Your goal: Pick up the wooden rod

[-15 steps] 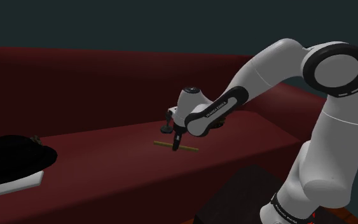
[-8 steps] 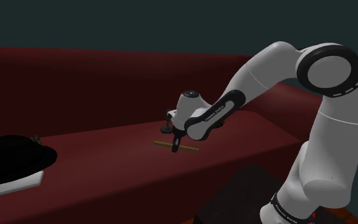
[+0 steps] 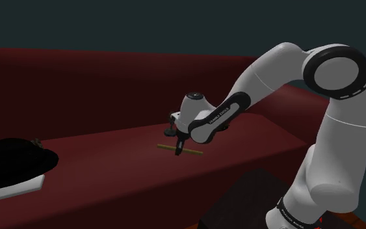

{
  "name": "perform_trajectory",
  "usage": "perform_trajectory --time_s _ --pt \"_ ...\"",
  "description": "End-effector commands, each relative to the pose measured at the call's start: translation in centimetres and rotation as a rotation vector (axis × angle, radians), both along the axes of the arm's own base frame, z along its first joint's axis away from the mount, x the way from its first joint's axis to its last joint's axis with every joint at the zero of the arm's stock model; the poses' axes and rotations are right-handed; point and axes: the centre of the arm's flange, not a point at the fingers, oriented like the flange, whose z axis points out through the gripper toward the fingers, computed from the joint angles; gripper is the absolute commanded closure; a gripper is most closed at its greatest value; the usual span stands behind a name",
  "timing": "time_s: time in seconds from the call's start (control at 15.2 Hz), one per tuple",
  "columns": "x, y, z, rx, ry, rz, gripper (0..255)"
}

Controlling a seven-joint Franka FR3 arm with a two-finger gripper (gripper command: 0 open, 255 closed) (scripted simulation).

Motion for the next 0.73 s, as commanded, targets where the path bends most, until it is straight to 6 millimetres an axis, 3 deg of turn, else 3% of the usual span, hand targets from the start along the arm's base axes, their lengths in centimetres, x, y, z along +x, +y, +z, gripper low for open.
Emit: perform_trajectory --time_s 0.0,0.66 --pt "-0.1 -0.5 0.2 -0.004 0.009 -0.011 255" --pt "-0.1 -0.5 5.5 -0.004 0.009 -0.011 255"
